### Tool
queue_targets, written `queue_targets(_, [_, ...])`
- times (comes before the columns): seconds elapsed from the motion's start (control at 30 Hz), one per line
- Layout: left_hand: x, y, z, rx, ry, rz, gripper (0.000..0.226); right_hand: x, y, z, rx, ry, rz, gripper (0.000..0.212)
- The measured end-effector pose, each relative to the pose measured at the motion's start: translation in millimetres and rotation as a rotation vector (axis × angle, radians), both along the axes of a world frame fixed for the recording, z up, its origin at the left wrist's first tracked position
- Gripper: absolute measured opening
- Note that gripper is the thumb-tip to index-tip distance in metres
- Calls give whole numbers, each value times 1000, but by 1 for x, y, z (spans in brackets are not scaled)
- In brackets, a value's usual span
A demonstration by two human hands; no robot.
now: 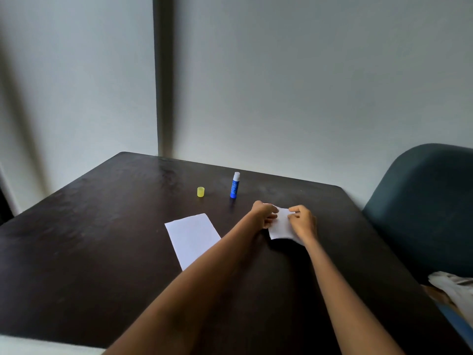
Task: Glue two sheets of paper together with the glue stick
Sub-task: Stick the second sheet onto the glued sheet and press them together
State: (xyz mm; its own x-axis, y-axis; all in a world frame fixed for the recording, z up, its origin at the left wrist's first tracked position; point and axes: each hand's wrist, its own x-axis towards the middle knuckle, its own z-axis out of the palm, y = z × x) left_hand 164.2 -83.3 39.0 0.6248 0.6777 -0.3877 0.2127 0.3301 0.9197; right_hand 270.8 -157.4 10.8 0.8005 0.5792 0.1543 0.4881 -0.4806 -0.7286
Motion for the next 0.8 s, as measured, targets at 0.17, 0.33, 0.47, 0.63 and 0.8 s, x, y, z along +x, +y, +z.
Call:
queue_targets(0.17, [-9, -2, 2, 103, 92, 7, 29, -6, -7, -5, 18, 18, 47, 23])
queue_targets(0.33, [-23, -5, -2, 94, -41, 77, 29, -21, -11, 3, 39, 31, 114, 25])
queue_targets(0.47, [-51, 2, 6, 152, -185, 161, 21, -34, -12, 20, 203, 141, 94, 40])
queue_targets(0.63, [-112, 16, 17, 180, -319, 188, 23, -64, -15, 40, 234, 434, 284, 28])
queue_targets(0.8, [-160, 30, 28, 266, -351, 301, 20, -95, -5, 47, 233, 600, 469, 26])
